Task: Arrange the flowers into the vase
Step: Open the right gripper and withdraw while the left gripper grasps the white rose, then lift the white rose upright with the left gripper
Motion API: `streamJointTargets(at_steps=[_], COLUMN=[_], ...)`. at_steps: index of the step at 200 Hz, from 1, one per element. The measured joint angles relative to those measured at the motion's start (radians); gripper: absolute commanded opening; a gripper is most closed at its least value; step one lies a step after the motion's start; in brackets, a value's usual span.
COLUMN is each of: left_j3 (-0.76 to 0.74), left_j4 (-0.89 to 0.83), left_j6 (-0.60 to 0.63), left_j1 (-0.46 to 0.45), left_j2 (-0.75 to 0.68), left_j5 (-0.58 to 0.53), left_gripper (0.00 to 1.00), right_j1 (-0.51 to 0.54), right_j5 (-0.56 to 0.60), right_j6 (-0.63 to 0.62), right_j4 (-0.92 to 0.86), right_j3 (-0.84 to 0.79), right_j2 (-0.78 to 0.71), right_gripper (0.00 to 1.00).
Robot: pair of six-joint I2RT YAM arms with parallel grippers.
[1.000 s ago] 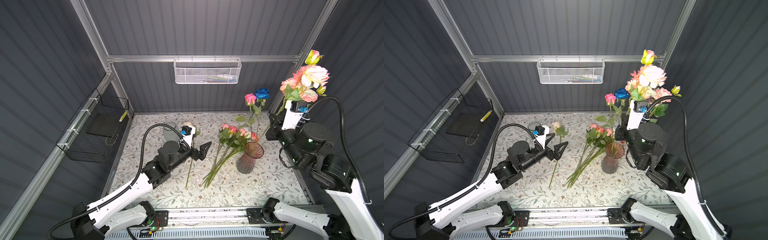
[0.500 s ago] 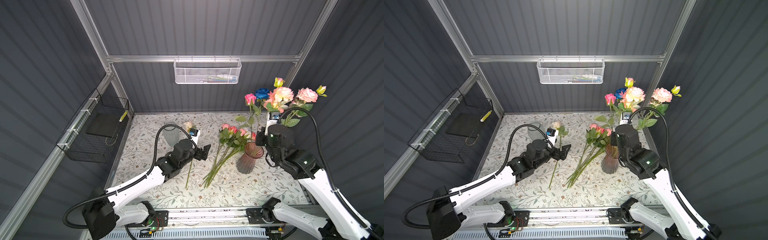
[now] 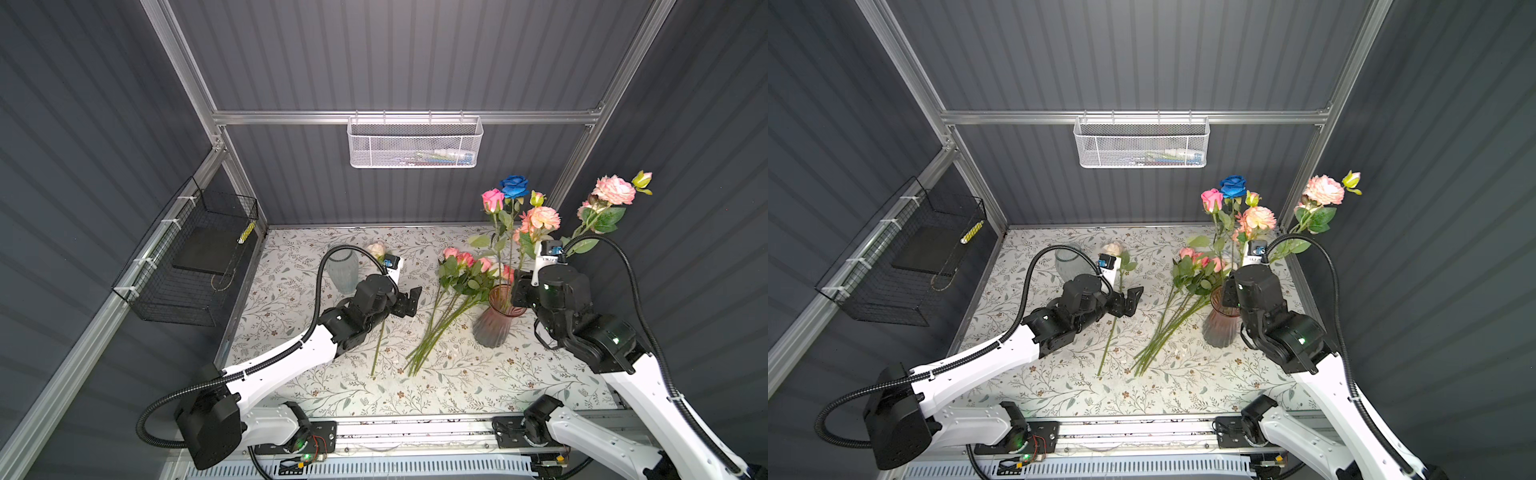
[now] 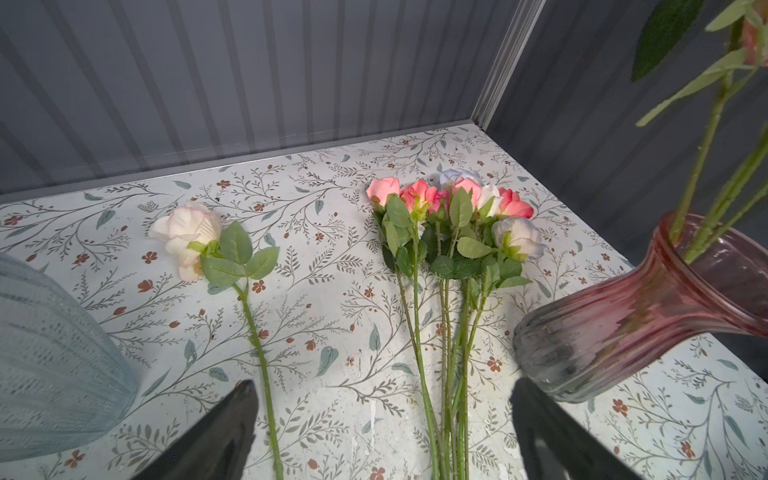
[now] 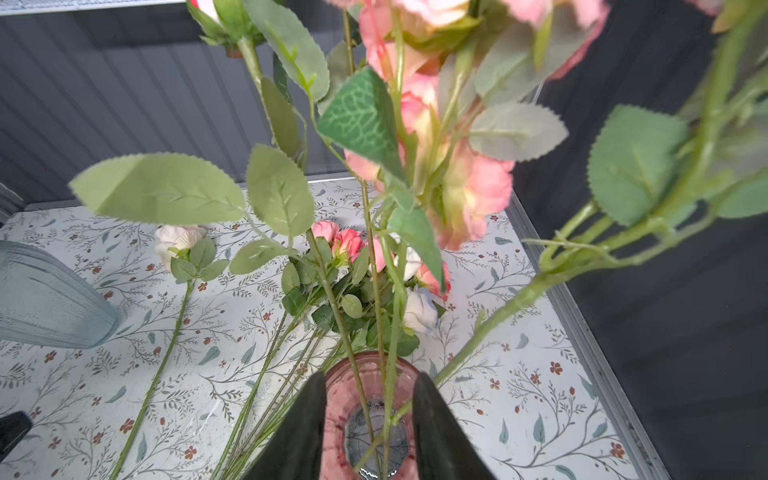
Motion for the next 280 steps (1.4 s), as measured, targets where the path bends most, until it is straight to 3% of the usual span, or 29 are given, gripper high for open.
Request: streamJointTargets(at_steps=[38,84,122,171,193,242,263,280], left_j3=[0.051,0.269,0.442,0.557,0.573,0.578,0.575,0.569], left_j4=[-0.064,-0.244,-0.388,-0.520,-0.544,-0.536,-0.529,-0.523], left_j6=[-0.042,-0.082,-0.076,-0.071,-0.068,-0.074,-0.078,-0.080], left_j1=[0.080,0.166,0.179,0.179,0.179,0.185,0.186,0.187], left_j2=[0.053,0.310,0.569,0.750,0.801,0.830,0.829,0.825], left_j5=[-0.025,-0.066,-0.087,-0.095,-0.093,-0.052,-0.032,-0.024], left_gripper=[0.88,0.64,0.62,0.61,0.52,0.10,0.00,0.00], right_j1=[0.000,0.003,0.003,0.004,0.004,0.004,0.004,0.004], right_j5=[-0.053,-0.096,-0.118,-0.133,-0.137,-0.143,-0.143,-0.143], right_j6=[0.013,0.016,0.018,0.018,0.018,0.018,0.018,0.018], right_j4=[-0.008,-0.005,-0.004,-0.002,-0.002,-0.003,-0.003,-0.002], right_j3=[0.016,0.040,0.041,0.018,0.008,-0.010,-0.012,-0.012], right_j2=[-0.047,-0.096,-0.129,-0.161,-0.167,-0.180,-0.183,-0.184], right_gripper=[0.48,0.49,0.50,0.52,0.52,0.52,0.52,0.52])
